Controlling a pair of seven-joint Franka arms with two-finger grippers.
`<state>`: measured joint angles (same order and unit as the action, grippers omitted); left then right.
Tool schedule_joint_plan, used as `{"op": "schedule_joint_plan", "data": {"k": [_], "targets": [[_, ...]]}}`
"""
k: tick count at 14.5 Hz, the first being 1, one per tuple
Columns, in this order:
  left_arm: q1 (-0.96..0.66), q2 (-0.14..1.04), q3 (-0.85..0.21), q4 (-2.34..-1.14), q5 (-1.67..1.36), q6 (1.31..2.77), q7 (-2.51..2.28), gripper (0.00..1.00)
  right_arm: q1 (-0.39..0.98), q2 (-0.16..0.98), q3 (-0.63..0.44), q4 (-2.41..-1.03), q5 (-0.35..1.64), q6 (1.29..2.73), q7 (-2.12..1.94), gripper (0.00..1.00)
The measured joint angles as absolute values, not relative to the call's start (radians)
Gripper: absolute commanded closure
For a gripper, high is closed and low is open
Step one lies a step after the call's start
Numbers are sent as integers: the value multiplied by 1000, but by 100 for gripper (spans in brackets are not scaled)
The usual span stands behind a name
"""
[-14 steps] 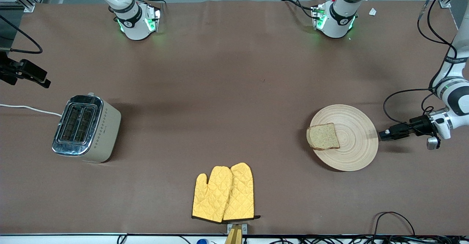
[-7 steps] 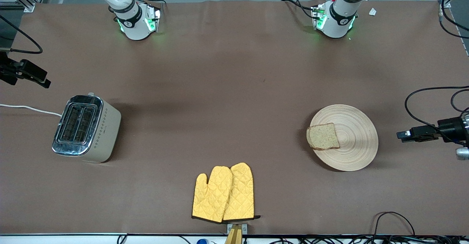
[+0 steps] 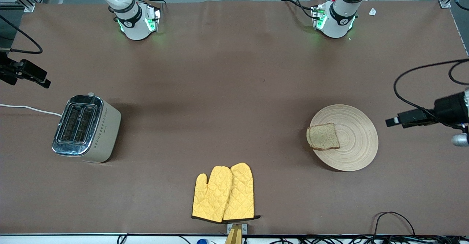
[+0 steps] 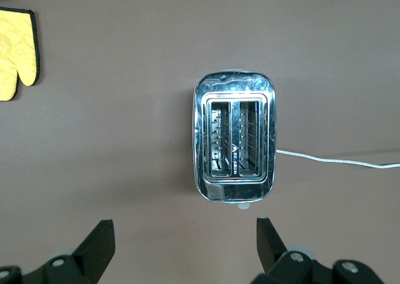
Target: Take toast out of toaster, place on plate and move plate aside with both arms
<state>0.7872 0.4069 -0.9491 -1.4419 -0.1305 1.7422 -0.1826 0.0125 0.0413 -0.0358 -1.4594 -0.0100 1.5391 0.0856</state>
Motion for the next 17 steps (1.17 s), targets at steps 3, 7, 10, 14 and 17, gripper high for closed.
{"op": "schedule_joint_plan", "data": {"k": [3,7,10,14,17], "targets": [[784,366,-1048,-1427,-2,1671,-285,0,12,41,-36,-1459,-10,1540,86,0],[622,267,-927,-1415,58,1622,-292,0,12,41,-36,-1459,-10,1540,86,0],[330,157,-625,-1413,59,1609,-240,0,12,41,-36,-1460,-10,1541,86,0],[111,54,-352,-1417,60,1504,-150,0,12,41,-36,-1460,-10,1541,86,0],[28,-2,-215,-1453,58,1468,-110,0,12,41,-36,-1460,-10,1541,86,0]]}}
